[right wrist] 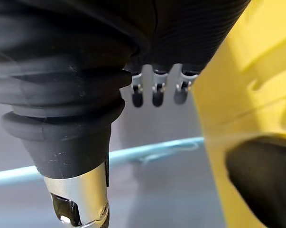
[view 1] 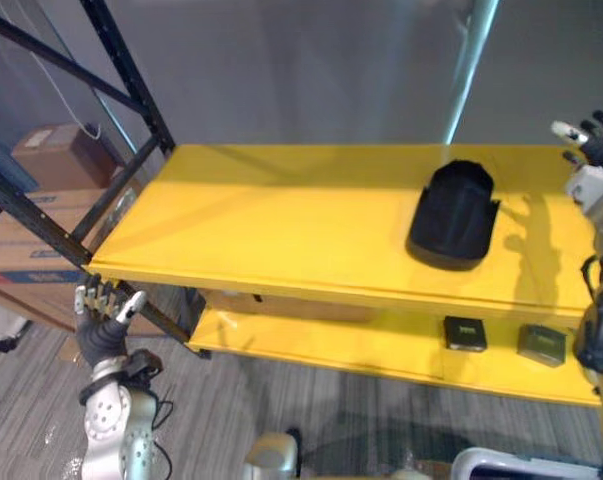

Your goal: Walk over and take plastic housings, then place them on the shelf

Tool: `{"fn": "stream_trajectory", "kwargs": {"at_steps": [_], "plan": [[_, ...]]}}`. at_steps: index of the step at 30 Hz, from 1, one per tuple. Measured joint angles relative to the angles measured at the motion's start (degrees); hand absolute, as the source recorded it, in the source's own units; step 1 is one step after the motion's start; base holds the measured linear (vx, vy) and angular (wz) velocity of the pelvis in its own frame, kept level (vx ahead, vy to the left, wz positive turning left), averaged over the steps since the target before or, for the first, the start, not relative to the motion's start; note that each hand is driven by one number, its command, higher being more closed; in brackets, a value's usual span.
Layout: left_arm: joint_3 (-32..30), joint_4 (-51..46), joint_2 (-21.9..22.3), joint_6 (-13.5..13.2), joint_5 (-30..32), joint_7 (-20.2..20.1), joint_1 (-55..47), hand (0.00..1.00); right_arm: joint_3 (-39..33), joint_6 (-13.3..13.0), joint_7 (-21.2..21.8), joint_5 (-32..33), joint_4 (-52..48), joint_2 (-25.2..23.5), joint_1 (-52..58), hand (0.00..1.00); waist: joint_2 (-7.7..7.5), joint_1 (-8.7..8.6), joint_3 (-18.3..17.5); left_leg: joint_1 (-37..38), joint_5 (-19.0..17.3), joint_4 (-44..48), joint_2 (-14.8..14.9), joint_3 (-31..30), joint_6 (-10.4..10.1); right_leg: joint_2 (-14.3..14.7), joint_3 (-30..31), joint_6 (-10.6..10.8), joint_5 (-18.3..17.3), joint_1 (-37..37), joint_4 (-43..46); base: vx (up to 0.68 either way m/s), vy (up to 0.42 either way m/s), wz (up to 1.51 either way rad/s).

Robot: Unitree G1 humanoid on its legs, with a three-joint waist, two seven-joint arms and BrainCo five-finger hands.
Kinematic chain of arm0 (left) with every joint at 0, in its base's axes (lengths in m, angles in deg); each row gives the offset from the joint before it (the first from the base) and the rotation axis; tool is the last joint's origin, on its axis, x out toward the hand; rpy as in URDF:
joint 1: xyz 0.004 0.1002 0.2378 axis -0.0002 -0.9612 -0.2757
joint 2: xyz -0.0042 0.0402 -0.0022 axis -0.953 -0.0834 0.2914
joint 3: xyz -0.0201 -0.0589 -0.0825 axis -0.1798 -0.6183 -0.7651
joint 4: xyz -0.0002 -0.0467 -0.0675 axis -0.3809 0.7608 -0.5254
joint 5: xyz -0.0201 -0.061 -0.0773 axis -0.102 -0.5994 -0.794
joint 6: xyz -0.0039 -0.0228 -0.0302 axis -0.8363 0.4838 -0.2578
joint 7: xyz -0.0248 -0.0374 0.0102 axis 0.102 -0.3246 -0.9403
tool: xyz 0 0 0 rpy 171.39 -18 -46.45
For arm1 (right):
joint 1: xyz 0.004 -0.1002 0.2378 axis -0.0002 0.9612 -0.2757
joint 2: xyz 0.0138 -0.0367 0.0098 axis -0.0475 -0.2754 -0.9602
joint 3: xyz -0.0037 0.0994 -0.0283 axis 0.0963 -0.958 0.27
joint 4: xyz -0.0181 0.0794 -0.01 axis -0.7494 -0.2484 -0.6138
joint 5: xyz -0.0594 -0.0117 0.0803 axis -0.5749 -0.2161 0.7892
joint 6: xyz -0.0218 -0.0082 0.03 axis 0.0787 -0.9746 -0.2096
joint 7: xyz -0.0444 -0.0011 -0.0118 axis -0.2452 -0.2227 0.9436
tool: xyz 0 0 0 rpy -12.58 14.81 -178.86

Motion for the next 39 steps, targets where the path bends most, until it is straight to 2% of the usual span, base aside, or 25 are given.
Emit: {"fn": "stream_trajectory", "kwargs": {"at_steps": [4, 8, 12, 18, 27, 34, 39], "plan": [[1.29, -0.03, -1.44, -0.2, -0.02, 0.06, -0.58, 0.0, -0.32, 1.18, 3.26, -0.96, -0.24, -0.02, 0.0, 0.0, -0.29, 0.46, 0.36, 0.08, 0.12, 0.04, -0.38, 0.09, -0.18, -1.72, 0.39, -0.12, -2.92, -2.05, 4.83, 0.01, -0.026, 0.01], [1.23, -2.25, -1.55, -0.24, -1.84, 0.1, -0.65, 0.0, -0.39, 2.97, 4.75, -0.95, -1.98, -0.02, 0.14, 0.0, -0.32, 0.28, 3.24, -0.16, 0.18, 0.41, -0.57, 0.24, -0.52, -3.07, 0.65, -0.38, -4.87, -4.29, 8.46, -0.02, -0.03, -0.01], [0.94, -6.02, -1.56, -0.39, -2.04, 0.2, -0.41, 0.0, -0.37, 4.97, 4.9, -0.88, -4.64, -0.16, 1.77, 0.0, -0.36, 0.23, 4.6, -3.19, -1.22, 3.35, -0.17, 2.11, -0.14, -3.57, 1.33, -0.33, -4.96, -6.69, 9.79, -0.05, 0.04, -0.06], [0.64, -6.45, -1.57, -0.43, -2.03, 0.56, 0.53, 0.0, -0.36, 7.92, 8.71, -0.74, -6.88, -1.38, 4.09, 0.0, -0.53, 0.38, 5.91, -5.6, -4.71, 9.11, -0.32, 3.46, 0.42, -4.52, 1.69, 0.14, -5.04, -7.06, 11.31, 0.0, 0.071, -0.05], [-1.02, -8.04, -1.57, -0.21, -2.01, 1.55, 3.41, 0.0, -0.36, 7.92, 12.34, 1.02, -7.39, -2.21, 5.56, 0.0, -0.92, 0.31, 6.42, -8.21, -7.48, 14.22, 0.3, 4.73, 0.53, -5.01, 0.4, 0.38, -5.01, -7.09, 11.79, 0.01, 0.043, 0.01], [-3.02, -8.05, -1.61, -0.15, -2.0, 1.87, 4.29, 0.0, -0.36, 7.41, 13.46, 1.38, -7.38, -2.48, 6.03, 0.0, -1.44, 1.21, 6.77, -9.35, -8.22, 15.84, 0.38, 4.63, 0.64, -4.67, 0.13, 1.06, -4.52, -6.92, 10.62, 0.0, 0.023, 0.01], [-3.95, -8.06, -1.77, -0.15, -2.0, 2.48, 4.69, 0.0, -0.31, 4.44, 12.55, 1.43, -7.35, -2.99, 6.04, 0.0, -1.87, 1.94, 7.26, -10.43, -8.85, 17.17, 1.36, 4.24, 0.55, -3.39, -0.31, 1.09, -3.96, -6.91, 9.36, 0.0, 0.001, 0.01]]}}
